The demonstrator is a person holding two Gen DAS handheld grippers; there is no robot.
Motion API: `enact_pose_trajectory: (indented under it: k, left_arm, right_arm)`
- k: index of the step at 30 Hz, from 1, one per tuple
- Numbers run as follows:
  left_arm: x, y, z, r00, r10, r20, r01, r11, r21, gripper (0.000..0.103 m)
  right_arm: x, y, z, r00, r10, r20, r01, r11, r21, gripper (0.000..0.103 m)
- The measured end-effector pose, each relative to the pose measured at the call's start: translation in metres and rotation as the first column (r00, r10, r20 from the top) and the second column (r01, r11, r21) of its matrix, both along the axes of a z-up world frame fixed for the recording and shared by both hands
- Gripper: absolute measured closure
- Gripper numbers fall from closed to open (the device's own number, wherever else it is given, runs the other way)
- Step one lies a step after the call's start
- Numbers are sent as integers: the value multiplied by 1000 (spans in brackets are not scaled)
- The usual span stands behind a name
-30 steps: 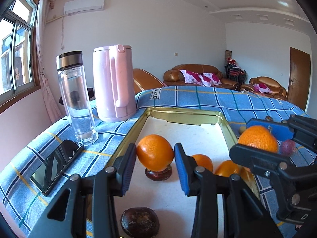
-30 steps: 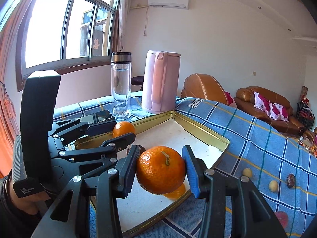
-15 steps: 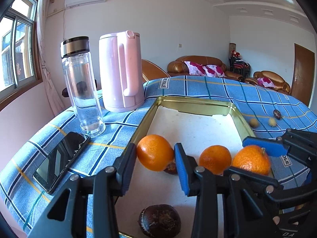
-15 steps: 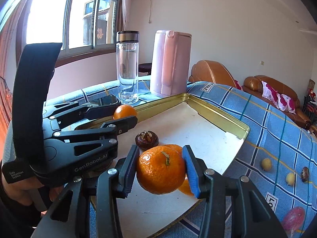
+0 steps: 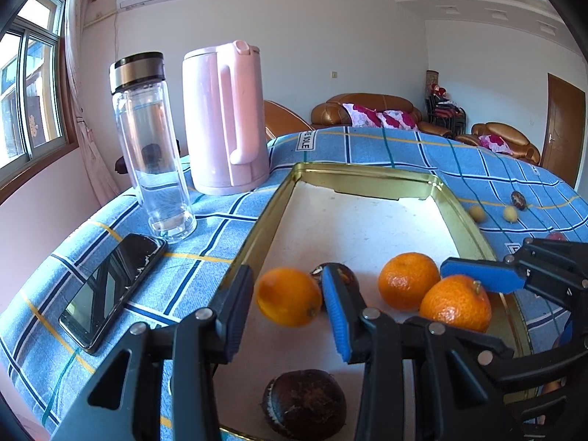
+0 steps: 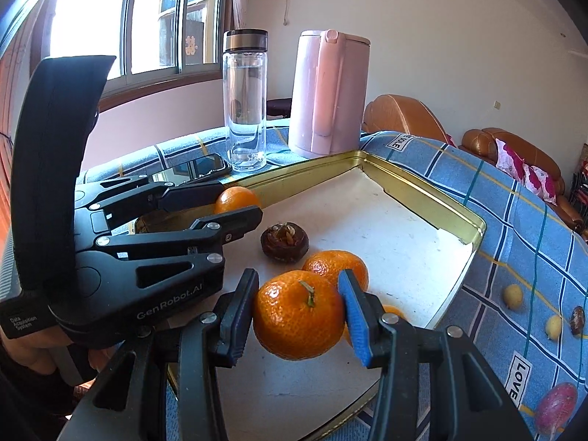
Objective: Organize fruits
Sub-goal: 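Open both grippers to drop the oranges into the tray, then grasp the red radish with the right gripper while the left moves back over the table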
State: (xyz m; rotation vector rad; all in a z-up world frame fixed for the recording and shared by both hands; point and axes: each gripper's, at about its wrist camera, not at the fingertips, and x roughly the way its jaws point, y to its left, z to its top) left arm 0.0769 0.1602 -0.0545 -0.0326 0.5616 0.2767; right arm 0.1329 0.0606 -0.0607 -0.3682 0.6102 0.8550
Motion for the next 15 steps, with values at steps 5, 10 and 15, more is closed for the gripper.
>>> enact_pose_trajectory:
  k: [5, 10, 15]
  left_arm:
    - [-1, -2, 1, 1000, 15, 0, -15, 1000, 13, 56]
    - [-6, -8, 6, 999, 25, 26, -26, 1000, 14, 33]
    - [-14, -27, 22, 997, -16, 82, 14, 1000, 19, 17]
  right_arm:
    - [1, -2, 1, 999, -27, 21, 27, 1000, -8, 45]
    - [-1, -14, 5, 997, -59, 57, 58, 998, 8, 37]
    - [-9, -43, 19, 991, -87, 99, 83, 995, 48, 37]
